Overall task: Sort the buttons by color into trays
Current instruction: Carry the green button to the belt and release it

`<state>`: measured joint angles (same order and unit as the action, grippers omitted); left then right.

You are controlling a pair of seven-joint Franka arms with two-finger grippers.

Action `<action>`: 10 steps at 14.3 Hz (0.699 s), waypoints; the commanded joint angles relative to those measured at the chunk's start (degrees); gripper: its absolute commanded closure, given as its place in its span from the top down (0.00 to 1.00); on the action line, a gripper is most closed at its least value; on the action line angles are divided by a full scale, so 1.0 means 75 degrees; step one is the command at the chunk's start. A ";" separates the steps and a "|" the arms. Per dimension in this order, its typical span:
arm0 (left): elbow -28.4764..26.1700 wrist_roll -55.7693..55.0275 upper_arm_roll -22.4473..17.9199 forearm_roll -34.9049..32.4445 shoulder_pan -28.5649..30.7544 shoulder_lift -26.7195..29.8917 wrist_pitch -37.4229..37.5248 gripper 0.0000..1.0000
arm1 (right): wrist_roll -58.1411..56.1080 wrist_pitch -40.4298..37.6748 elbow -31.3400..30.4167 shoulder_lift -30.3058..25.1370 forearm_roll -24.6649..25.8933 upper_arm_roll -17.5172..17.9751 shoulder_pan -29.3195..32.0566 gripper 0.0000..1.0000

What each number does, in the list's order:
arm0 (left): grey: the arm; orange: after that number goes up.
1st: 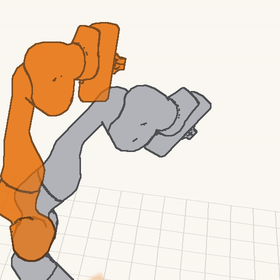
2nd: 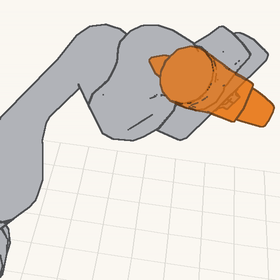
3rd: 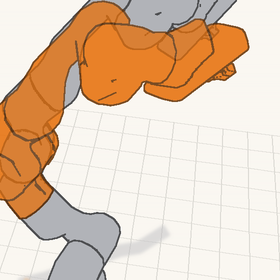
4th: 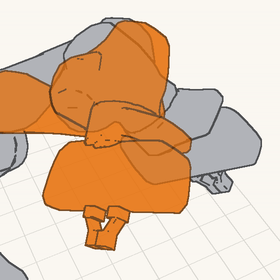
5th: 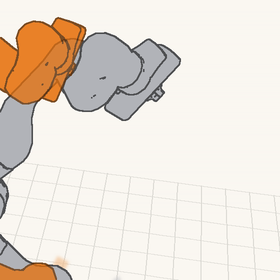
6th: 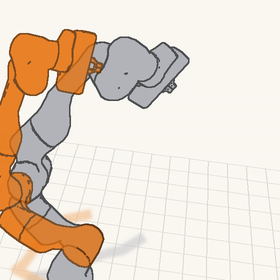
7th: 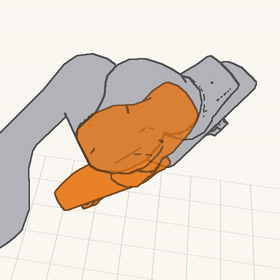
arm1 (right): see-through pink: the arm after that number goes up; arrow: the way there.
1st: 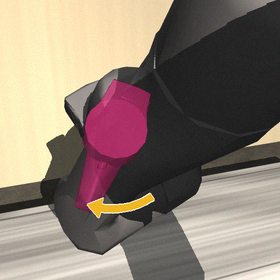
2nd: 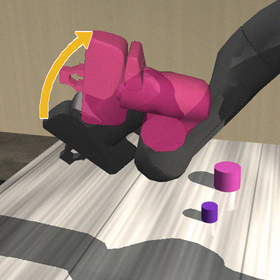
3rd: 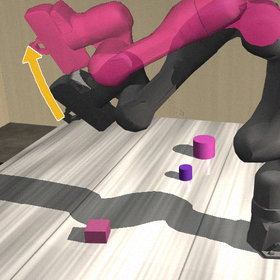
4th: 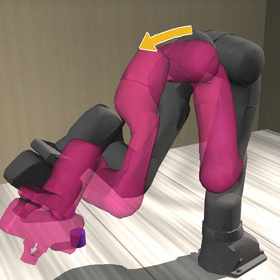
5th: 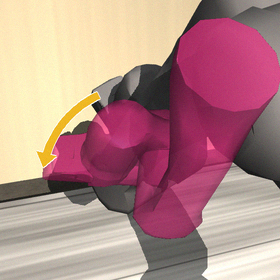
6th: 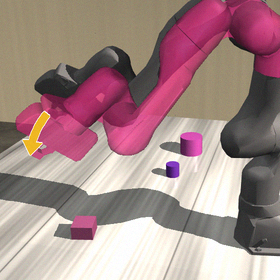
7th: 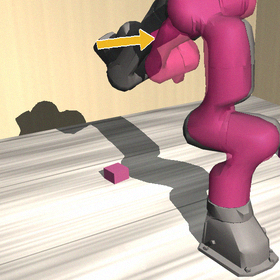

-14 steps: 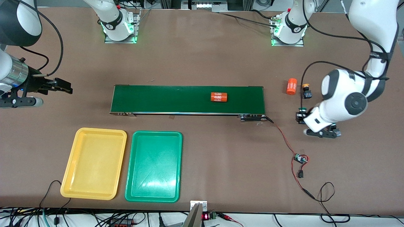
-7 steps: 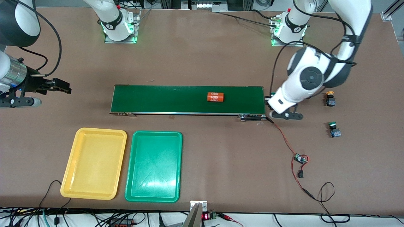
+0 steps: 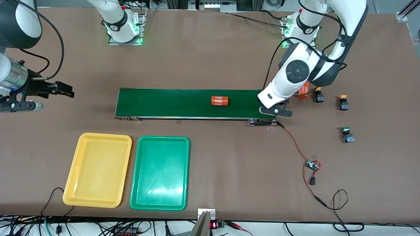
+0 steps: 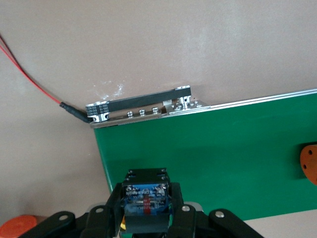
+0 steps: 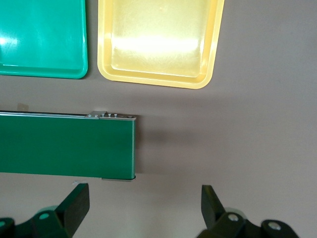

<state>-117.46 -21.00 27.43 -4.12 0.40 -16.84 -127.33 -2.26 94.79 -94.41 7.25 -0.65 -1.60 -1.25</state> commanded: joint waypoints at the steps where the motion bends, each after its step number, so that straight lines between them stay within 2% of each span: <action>1: -0.0030 0.0034 -0.0013 0.0139 -0.0007 -0.0285 -0.0412 0.01 | -0.0003 -0.0007 -0.0301 -0.0204 -0.0113 0.0002 0.0026 1.00; 6: -0.0030 0.0011 -0.0025 0.0127 -0.0042 -0.0766 -0.0976 0.04 | -0.0003 -0.0006 -0.0408 -0.0252 -0.0113 0.0002 0.0015 1.00; 7: -0.0018 0.0011 -0.0025 0.0127 -0.0042 -0.0813 -0.0988 0.06 | -0.0003 -0.0006 -0.0408 -0.0252 -0.0113 0.0002 0.0003 1.00; 8: -0.0018 0.0011 -0.0025 0.0127 -0.0042 -0.0825 -0.0988 0.15 | -0.0003 -0.0006 -0.0408 -0.0252 -0.0113 0.0002 0.0003 1.00; 9: 0.0005 0.0011 -0.0025 0.0127 -0.0042 -0.0825 -0.0988 0.48 | -0.0003 -0.0006 -0.0408 -0.0252 -0.0113 0.0002 0.0003 1.00; 10: 0.0040 0.0046 -0.0014 0.0127 -0.0030 -0.0790 -0.0976 0.92 | -0.0003 -0.0006 -0.0397 -0.0252 -0.0113 0.0002 0.0015 1.00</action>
<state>-117.67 -21.00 27.39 -4.11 0.40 -23.44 -134.69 -2.26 94.73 -96.07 6.89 -0.65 -1.60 -1.26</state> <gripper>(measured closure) 0.546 0.000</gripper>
